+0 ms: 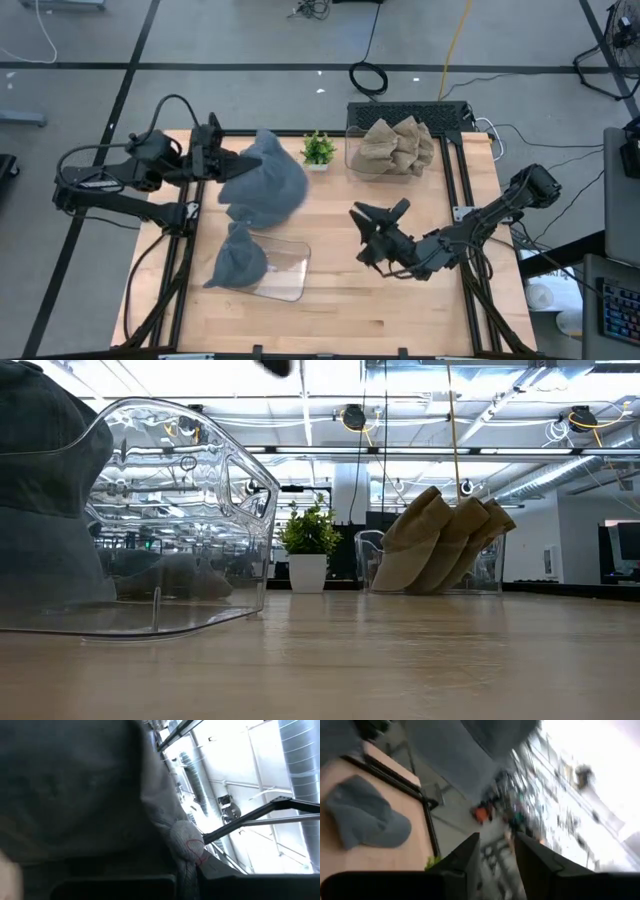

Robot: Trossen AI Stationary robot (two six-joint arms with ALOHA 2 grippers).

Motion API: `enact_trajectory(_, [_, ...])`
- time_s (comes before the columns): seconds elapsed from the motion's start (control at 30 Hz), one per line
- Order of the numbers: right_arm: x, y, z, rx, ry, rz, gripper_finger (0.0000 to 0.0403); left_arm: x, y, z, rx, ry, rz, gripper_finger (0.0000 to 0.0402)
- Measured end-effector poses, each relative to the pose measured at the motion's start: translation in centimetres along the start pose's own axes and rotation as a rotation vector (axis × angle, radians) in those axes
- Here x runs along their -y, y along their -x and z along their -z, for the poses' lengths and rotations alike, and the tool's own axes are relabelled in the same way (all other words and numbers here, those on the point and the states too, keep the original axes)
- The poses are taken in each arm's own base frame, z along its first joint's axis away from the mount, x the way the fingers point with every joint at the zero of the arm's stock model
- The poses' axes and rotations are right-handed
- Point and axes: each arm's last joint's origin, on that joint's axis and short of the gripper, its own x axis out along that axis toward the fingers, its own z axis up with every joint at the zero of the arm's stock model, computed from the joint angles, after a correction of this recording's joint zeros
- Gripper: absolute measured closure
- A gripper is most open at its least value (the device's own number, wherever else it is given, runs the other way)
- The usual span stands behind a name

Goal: Pick & Place hat
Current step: Put the bottom gray cap into the bottom transparent bin

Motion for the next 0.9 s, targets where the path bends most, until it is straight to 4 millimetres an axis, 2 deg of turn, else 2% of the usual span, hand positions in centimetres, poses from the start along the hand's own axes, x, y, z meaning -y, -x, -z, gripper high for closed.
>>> enact_trajectory(0.1, [0.1, 0.0, 0.1, -0.035, -0.123, 0.027, 0.0286, 0.2, 0.1, 0.3, 0.009, -0.024, -0.003, 0.0398])
enact_trajectory(0.23, [0.6, -0.1, 0.0, 0.014, -0.316, -0.001, 0.0289, 0.5, 0.0, 1.1, 0.002, -0.118, -0.008, 0.0398])
enact_trajectory(0.33, [1.5, -0.9, 0.2, 0.053, -0.475, -0.032, 0.0298, 0.5, 0.0, 2.0, -0.009, -0.203, -0.031, 0.0398])
enact_trajectory(0.5, [2.1, -2.6, 1.2, 0.058, -0.593, -0.084, 0.0304, 1.1, 0.3, 3.4, 0.000, -0.305, -0.061, 0.0398])
enact_trajectory(0.73, [3.2, -4.5, 2.8, 0.016, -0.783, -0.142, 0.0291, 1.8, 0.8, 5.1, 0.016, -0.326, -0.103, 0.0399])
enact_trajectory(0.9, [4.6, -5.8, 3.9, -0.001, -0.990, -0.197, 0.0280, 2.3, 1.2, 6.4, 0.024, -0.366, -0.128, 0.0399])
